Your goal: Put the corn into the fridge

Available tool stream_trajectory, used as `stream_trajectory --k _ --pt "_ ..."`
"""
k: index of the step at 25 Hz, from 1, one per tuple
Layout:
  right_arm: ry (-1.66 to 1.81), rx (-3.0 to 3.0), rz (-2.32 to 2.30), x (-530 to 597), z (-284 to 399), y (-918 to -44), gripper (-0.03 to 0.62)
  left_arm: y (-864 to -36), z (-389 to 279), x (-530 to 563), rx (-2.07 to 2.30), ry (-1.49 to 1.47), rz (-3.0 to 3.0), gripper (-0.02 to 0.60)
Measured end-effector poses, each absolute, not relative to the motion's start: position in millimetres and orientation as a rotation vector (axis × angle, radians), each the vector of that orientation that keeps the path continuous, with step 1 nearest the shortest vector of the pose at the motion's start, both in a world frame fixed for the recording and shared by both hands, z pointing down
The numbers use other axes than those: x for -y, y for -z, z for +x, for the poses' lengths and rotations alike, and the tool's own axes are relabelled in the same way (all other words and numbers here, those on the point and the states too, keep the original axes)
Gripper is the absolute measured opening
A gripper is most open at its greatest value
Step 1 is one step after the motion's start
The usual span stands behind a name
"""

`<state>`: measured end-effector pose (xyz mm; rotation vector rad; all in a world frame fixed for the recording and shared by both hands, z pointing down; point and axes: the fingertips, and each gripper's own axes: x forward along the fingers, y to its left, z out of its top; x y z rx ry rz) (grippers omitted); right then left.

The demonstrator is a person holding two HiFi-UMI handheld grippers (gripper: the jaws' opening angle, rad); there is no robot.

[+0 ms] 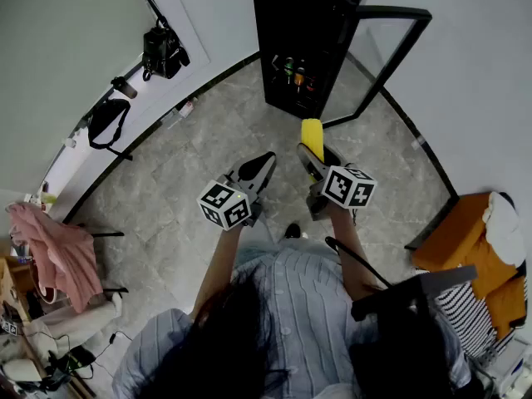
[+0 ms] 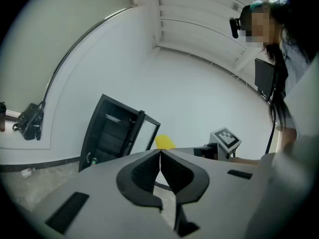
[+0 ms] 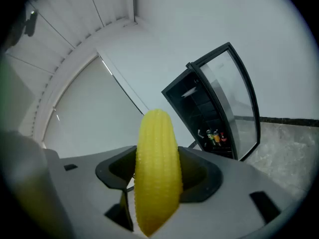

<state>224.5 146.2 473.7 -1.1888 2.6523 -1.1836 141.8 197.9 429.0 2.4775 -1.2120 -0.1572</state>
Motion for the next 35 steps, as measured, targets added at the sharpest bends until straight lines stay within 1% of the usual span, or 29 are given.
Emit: stream_trajectory --k 5,11,23,35 --pt "1.180 -2.672 -1.173 -177 238 -471 0.259 -426 146 -226 1.261 0.176 2.448 0.008" --pt "1.171 -2.654 -1.156 -184 240 -461 0.259 -423 154 -235 1.249 0.159 2.466 0.008" --pt "1.184 -2.646 -1.195 -171 237 -469 0.259 -428 161 -218 1.169 0.117 2.500 0.008" --pt "1.245 -2.592 -1.269 -113 197 -480 0.259 -430 115 -152 1.085 0.080 2.518 0.008"
